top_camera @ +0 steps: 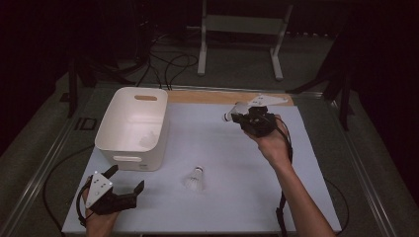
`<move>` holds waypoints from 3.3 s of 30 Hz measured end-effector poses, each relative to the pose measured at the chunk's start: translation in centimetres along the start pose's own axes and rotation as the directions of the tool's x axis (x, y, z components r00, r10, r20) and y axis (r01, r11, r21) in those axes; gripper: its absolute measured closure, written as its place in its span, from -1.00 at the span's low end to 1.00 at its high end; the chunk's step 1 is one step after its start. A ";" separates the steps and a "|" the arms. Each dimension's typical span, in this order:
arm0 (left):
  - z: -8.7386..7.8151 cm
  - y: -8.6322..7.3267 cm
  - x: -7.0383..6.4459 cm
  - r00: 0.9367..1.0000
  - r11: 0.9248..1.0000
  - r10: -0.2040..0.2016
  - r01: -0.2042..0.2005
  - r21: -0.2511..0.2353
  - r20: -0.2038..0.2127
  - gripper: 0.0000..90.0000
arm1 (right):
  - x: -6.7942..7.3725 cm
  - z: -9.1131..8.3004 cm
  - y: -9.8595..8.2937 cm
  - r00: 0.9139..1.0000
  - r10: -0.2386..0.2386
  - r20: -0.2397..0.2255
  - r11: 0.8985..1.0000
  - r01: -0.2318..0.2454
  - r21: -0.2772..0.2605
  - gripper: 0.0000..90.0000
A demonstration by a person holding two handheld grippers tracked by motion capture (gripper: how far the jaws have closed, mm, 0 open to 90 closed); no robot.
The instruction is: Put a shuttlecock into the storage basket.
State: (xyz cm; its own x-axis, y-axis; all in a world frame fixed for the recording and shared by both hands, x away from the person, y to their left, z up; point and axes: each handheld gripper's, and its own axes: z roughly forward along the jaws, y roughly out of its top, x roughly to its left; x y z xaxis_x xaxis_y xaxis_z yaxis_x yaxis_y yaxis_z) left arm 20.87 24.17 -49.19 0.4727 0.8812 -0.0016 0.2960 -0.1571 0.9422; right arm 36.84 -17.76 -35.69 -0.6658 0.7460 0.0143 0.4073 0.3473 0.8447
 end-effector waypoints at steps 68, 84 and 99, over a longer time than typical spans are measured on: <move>0.0 0.0 0.1 1.000 1.000 -0.002 0.002 -0.001 0.000 -1.00 | 2.2 1.9 4.4 0.997 -0.072 -0.028 0.997 0.071 -0.044 0.98; 0.0 0.0 0.1 1.000 1.000 0.001 -0.001 0.001 0.002 -1.00 | 2.8 2.3 5.7 0.995 -0.091 -0.028 0.995 0.090 -0.048 0.98; -0.1 0.0 0.2 1.000 1.000 0.001 -0.001 -0.002 0.000 -1.00 | 3.2 3.0 6.4 0.995 -0.097 -0.030 0.994 0.095 -0.052 0.98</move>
State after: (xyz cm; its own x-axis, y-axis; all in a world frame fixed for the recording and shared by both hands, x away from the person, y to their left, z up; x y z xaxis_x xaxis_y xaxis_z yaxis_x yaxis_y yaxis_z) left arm 20.83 24.37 -49.17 0.4727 0.8812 -0.0001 0.2940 -0.1576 0.9427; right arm 39.21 -11.45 -31.80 -0.7204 0.6917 -0.0514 0.3091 0.3865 0.8690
